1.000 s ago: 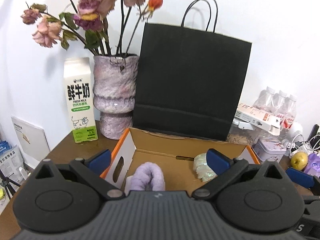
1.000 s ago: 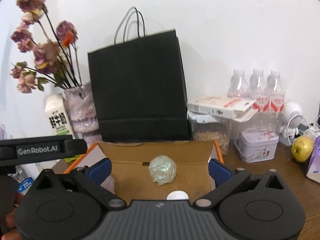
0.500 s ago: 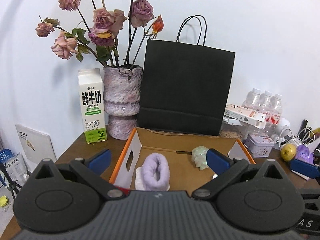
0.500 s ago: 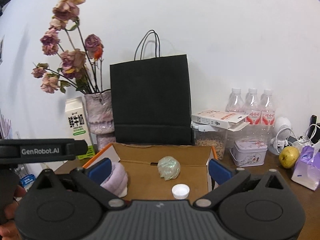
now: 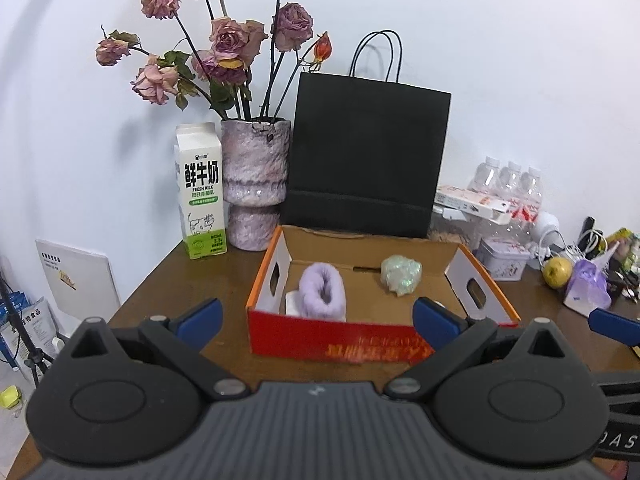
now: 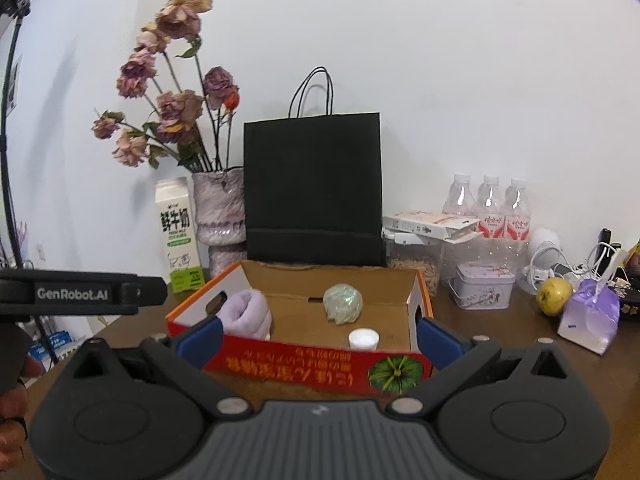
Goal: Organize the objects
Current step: 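Withdraw both tools from the box back toward the table items, then grasp the white-yellow plush sheep with the left tool while the right tool grasps the navy pouch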
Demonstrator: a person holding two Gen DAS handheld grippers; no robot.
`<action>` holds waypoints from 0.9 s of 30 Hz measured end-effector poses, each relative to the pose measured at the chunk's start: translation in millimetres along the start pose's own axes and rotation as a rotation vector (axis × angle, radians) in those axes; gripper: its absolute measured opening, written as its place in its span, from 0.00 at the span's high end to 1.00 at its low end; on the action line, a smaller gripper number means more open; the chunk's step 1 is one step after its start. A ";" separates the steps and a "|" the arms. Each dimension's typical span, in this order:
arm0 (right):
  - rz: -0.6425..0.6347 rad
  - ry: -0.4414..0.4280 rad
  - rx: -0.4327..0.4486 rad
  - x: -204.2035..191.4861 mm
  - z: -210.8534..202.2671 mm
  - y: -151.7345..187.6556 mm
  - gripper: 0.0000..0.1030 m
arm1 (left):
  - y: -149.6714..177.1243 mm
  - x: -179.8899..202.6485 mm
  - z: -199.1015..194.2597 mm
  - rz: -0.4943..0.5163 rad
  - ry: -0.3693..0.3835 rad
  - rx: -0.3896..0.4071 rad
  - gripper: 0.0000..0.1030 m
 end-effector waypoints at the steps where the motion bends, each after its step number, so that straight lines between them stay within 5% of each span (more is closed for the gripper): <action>1: -0.004 -0.002 -0.003 -1.7 -5.6 3.6 0.00 | 2.5 0.0 -3.4 0.005 0.002 -0.001 0.00; 27: -0.027 0.015 -0.085 -16.1 -82.9 87.2 0.00 | 89.4 -28.2 -84.3 0.034 0.009 -0.023 0.00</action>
Point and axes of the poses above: each gripper's, at about its wrist camera, not at the fingertips, and z roughly the way its jaws point, x to its right, y to its underside, the point moved 9 cm from there along z, roughly the way its jaws point, and after that the axes turned 9 degrees about z, right-handed, at the moved point
